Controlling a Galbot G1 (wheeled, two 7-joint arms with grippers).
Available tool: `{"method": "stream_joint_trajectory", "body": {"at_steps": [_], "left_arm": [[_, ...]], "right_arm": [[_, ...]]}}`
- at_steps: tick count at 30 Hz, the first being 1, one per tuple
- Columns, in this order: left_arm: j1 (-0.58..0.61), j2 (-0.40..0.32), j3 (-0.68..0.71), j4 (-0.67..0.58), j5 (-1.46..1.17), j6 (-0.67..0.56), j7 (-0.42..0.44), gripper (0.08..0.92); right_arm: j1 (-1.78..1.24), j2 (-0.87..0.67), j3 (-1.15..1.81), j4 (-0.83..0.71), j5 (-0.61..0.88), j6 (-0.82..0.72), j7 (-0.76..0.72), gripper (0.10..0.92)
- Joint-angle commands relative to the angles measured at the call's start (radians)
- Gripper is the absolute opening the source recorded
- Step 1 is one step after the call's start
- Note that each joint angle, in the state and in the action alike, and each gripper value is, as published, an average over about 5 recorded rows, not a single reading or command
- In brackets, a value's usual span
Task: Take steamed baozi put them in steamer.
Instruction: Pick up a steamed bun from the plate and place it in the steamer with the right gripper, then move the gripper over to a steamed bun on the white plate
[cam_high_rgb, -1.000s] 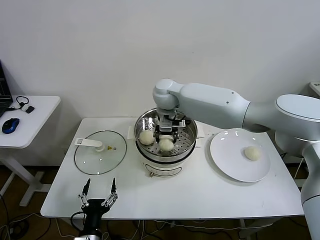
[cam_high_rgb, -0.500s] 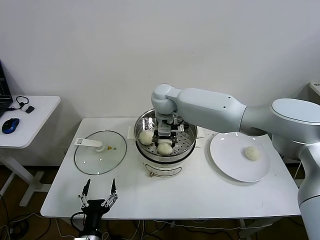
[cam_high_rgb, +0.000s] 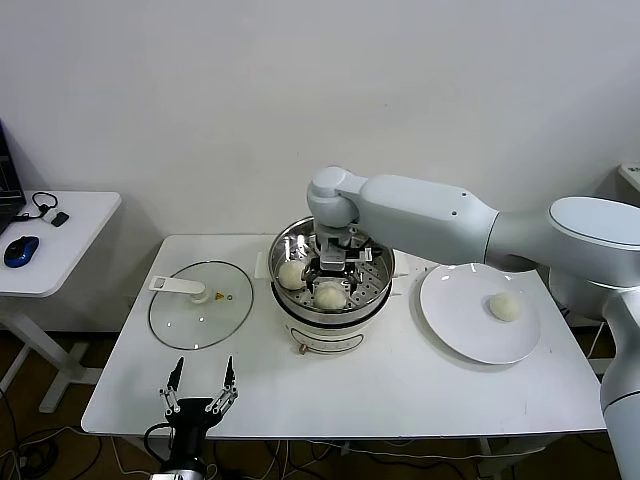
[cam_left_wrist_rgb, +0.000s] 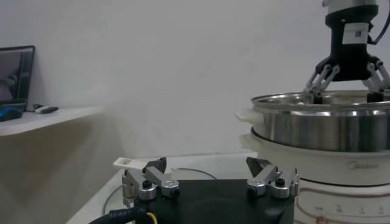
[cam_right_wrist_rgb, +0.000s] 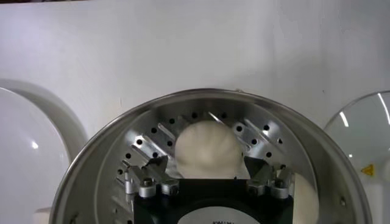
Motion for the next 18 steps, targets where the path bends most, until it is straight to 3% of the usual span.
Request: {"method": "stream_joint_trajectory", "body": {"at_steps": [1,8,18], "left_arm": [[0.004,0.001,0.003,0.001,0.001,-0.003,0.0,0.823],[0.008,0.002,0.005,-0.002,0.001,-0.005,0.0,0.823],[0.006,0.005,0.015,-0.008,0.006,-0.002,0.002,0.823]], "right_arm": [[0.051,-0.03,0.005,-0.004,0.066,-0.002,0.001,0.823],[0.154,-0.105,-0.003,-0.061,0.231,-0.085,0.003,0.823],[0.245,-0.251,-0.045,-0.177,0.443,-0.361,0.065,0.823]]}}
